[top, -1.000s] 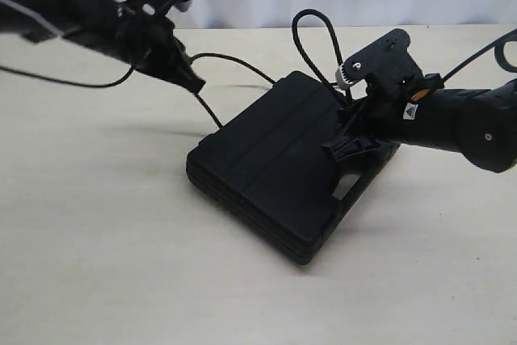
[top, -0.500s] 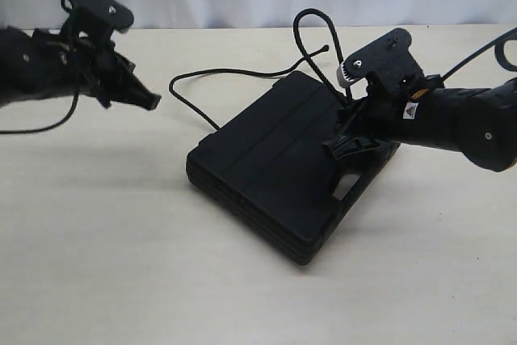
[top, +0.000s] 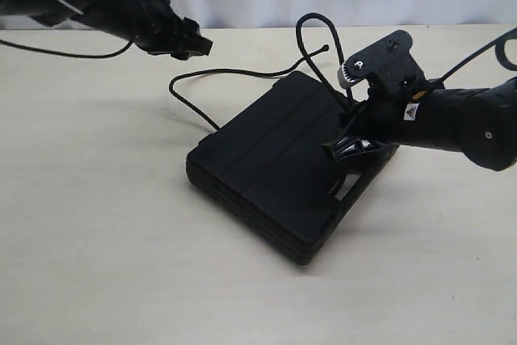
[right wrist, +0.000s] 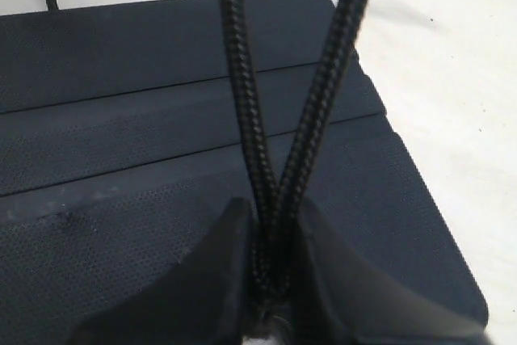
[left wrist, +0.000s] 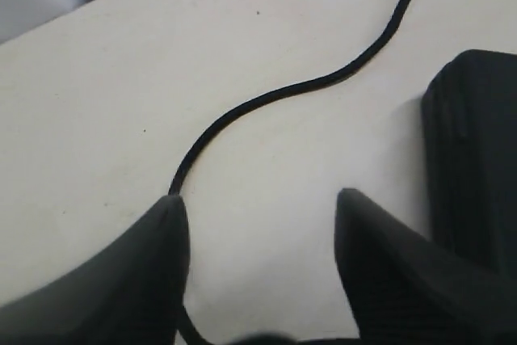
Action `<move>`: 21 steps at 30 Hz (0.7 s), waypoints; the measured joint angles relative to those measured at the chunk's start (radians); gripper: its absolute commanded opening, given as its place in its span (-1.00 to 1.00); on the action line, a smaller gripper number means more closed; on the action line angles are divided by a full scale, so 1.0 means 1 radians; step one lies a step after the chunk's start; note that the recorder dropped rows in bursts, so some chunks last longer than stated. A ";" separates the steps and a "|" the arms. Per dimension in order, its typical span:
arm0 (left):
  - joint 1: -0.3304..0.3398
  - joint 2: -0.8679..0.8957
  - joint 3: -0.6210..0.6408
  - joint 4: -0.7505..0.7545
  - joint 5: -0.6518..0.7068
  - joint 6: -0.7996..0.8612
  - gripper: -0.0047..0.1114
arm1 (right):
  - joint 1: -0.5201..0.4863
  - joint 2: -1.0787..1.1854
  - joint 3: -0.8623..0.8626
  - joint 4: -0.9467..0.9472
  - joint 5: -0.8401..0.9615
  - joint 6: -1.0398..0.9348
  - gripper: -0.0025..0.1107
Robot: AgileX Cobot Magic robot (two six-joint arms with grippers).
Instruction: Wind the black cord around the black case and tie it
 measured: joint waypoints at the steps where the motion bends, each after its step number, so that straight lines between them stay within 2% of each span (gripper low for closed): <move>1: 0.005 0.036 -0.068 0.045 0.058 -0.037 -0.09 | 0.000 0.000 -0.002 0.000 0.002 0.000 -0.88; 4: 0.013 0.134 -0.261 0.228 0.194 -0.137 -0.09 | 0.000 0.000 -0.004 0.000 0.006 0.000 -0.88; 9: 0.000 0.282 -0.477 0.425 0.324 -0.176 -0.09 | 0.000 0.000 -0.004 0.000 0.017 0.000 -0.88; 15: -0.023 0.436 -0.667 0.498 0.456 -0.179 -0.09 | 0.000 0.000 -0.004 0.000 0.052 0.002 -0.88; 21: -0.023 0.506 -0.719 0.521 0.483 -0.179 -0.09 | 0.000 0.000 -0.004 0.000 0.056 0.004 -0.88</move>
